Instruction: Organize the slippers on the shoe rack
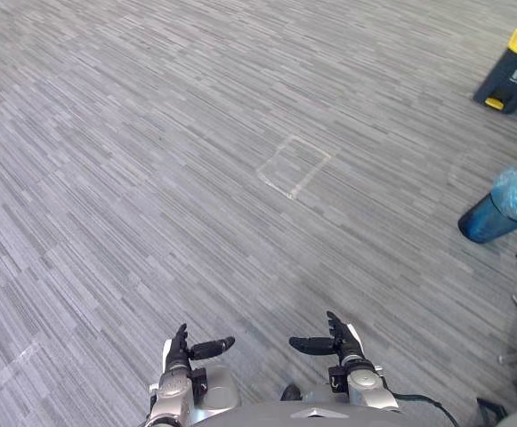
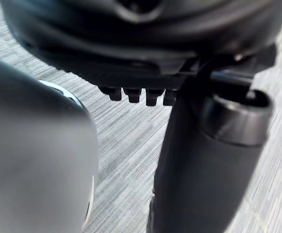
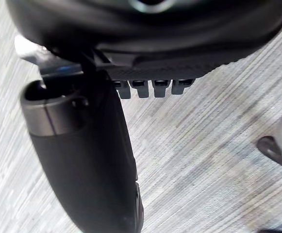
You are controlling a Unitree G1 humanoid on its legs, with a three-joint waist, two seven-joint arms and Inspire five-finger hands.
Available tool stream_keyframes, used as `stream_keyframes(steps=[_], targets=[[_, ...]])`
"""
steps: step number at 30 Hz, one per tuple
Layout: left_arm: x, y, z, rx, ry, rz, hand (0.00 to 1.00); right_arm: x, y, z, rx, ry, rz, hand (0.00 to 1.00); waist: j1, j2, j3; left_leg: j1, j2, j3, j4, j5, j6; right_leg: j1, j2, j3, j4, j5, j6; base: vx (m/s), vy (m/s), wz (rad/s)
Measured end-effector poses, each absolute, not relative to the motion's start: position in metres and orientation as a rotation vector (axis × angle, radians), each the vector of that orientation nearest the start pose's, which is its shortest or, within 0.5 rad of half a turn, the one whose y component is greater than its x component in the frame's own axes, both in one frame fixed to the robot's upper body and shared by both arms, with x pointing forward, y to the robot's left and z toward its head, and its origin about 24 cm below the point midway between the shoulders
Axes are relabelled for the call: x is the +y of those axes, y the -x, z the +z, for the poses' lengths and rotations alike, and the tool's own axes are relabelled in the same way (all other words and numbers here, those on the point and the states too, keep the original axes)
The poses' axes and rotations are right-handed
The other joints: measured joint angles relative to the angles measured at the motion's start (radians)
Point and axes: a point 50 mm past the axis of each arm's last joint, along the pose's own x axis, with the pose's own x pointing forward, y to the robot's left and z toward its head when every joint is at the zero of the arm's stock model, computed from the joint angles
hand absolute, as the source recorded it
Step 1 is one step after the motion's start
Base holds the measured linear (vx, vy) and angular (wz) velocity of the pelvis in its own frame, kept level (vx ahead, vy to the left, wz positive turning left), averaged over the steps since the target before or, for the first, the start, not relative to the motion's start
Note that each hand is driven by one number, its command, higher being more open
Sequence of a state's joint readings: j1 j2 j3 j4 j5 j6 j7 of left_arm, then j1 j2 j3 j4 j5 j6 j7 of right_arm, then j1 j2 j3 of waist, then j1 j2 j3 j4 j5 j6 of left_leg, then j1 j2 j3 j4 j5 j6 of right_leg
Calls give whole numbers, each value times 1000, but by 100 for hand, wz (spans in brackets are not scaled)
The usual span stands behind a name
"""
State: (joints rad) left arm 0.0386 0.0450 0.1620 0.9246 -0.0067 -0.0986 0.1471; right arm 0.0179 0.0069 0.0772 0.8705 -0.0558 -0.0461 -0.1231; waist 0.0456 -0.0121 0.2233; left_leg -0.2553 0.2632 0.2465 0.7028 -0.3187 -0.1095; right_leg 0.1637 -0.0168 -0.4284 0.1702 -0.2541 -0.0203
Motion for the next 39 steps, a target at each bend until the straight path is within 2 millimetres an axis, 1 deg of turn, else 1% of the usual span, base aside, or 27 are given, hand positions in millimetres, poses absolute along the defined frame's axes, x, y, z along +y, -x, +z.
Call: stream_keyframes(steps=[2,3,4,6,8,9,10,11,12,13,15,17,18,19,20,21,24,27,28,29,30,32,34,36,37,38,39], targets=[[200,-146,-136,846,-34,318,100,-141,-162,-134,837,133,-22,100,4,-8,6,-56,-48,-11,-219,109,41,31,-26,6,-15,1,12,421,149,-10],[201,-147,-136,840,-48,316,100,-140,-159,-136,851,134,-21,100,12,-16,8,-50,-79,-18,-285,242,63,52,-40,20,-24,4,37,492,161,4],[205,-148,-135,842,-80,304,100,-137,-154,-140,877,129,-15,100,4,-51,-6,-22,-121,-16,-316,238,80,64,-71,33,-40,29,78,517,158,16],[207,-150,-134,832,-107,286,100,-133,-151,-142,894,123,-8,100,1,-61,-8,-23,-126,-16,-307,214,97,65,-82,59,-40,80,115,519,200,23],[210,-144,-137,868,-104,294,100,-129,-148,-143,907,112,-3,100,4,-61,-11,44,-133,5,-290,157,120,17,-114,120,179,140,130,604,270,3],[209,-139,-140,889,-113,286,100,-128,-147,-144,910,110,0,100,-2,-60,-9,131,-147,10,-343,126,118,-48,-159,129,399,204,104,505,213,0],[208,-137,-141,896,-115,280,100,-128,-146,-144,911,111,0,100,-4,-60,-9,161,-151,11,-368,119,112,-71,-177,129,470,244,96,588,158,10],[206,-135,-143,912,-133,256,100,-129,-145,-144,912,111,2,100,-15,-57,-7,233,-163,9,-427,107,112,-147,-217,134,667,219,87,571,72,18],[208,-133,-144,925,-152,248,100,-128,-150,-143,900,122,20,100,-23,-62,-6,290,-166,3,-464,105,113,-218,-226,132,784,138,65,474,43,16],[208,-133,-144,927,-154,248,100,-128,-152,-142,893,127,26,100,-27,-55,-2,328,-161,2,-493,105,112,-251,-217,121,815,102,52,377,-1,12],[208,-129,-145,941,-157,258,100,-130,-164,-136,846,136,31,100,-47,-19,19,429,-111,12,-539,105,112,-363,-140,63,711,-7,4,418,-48,4],[208,-127,-147,955,-159,259,100,-129,-172,-130,801,134,33,100,-59,-17,23,468,-91,13,-541,105,112,-450,-106,43,510,-1,7,471,-137,15],[207,-127,-147,958,-157,255,100,-128,-174,-129,785,133,35,100,-64,-22,24,491,-86,12,-543,99,103,-476,-90,53,328,56,27,608,-250,47],[208,-121,-149,975,-160,253,100,-128,-172,-130,791,142,45,100,-76,-44,18,527,-95,3,-545,78,62,-448,-81,67,108,305,30,547,-243,51],[203,-121,-150,980,-150,248,100,-130,-172,-130,795,152,46,100,-77,-30,22,546,-79,1,-550,68,50,-428,-63,58,101,315,-41,521,-209,30],[195,-125,-151,975,-133,226,100,-133,-177,-130,801,166,45,100,-64,-4,25,550,-75,-37,-566,68,54,-429,-42,67,131,276,-33,456,-150,-6],[192,-125,-151,975,-116,219,100,-140,-175,-131,822,160,12,100,-65,-5,23,548,-82,-74,-464,116,28,-418,-43,72,266,122,-48,390,-137,-7],[194,-127,-149,954,-66,280,100,-141,-168,-132,825,148,-3,100,-64,13,26,331,-8,-181,92,198,-86,-293,-3,58,217,62,-43,432,-169,7],[197,-128,-147,936,-42,312,100,-142,-165,-133,833,147,-7,100,-57,25,29,230,30,-174,292,174,-104,-233,24,62,178,54,-47,428,-105,-15],[198,-130,-145,919,-34,331,100,-140,-163,-134,849,142,-7,100,-52,23,28,172,47,-154,365,144,-94,-184,37,69,142,51,-50,509,-58,-29],[200,-134,-142,897,-41,334,100,-137,-160,-135,860,128,-7,100,-42,11,28,119,50,-103,346,101,-55,-130,39,84,96,50,-51,428,-31,-35],[202,-138,-139,868,-45,334,100,-134,-160,-135,861,113,-9,100,-27,0,22,61,40,-23,152,49,-6,-59,34,127,30,59,-36,475,32,-52],[202,-142,-137,852,-36,337,100,-134,-162,-135,863,90,-33,100,-15,-4,26,20,6,-20,-46,44,5,-12,20,161,-6,61,-33,442,141,-60],[203,-146,-134,832,-33,341,100,-136,-160,-137,876,80,-56,100,3,-16,32,-3,-65,-76,-289,145,21,33,-19,196,-18,46,-2,415,228,-66],[200,-146,-135,832,-27,340,100,-139,-158,-138,888,89,-59,100,9,-16,29,12,-91,-102,-350,279,19,49,-29,218,-20,33,24,478,260,-56],[203,-144,-135,836,-32,349,100,-138,-156,-140,903,90,-57,100,15,-31,26,30,-104,-88,-357,290,51,61,-47,237,-25,26,37,560,291,-34],[208,-147,-135,841,-50,350,100,-133,-155,-142,919,81,-45,100,-5,-61,15,34,-131,-73,-339,260,78,56,-84,251,-27,78,78,443,228,-17]])
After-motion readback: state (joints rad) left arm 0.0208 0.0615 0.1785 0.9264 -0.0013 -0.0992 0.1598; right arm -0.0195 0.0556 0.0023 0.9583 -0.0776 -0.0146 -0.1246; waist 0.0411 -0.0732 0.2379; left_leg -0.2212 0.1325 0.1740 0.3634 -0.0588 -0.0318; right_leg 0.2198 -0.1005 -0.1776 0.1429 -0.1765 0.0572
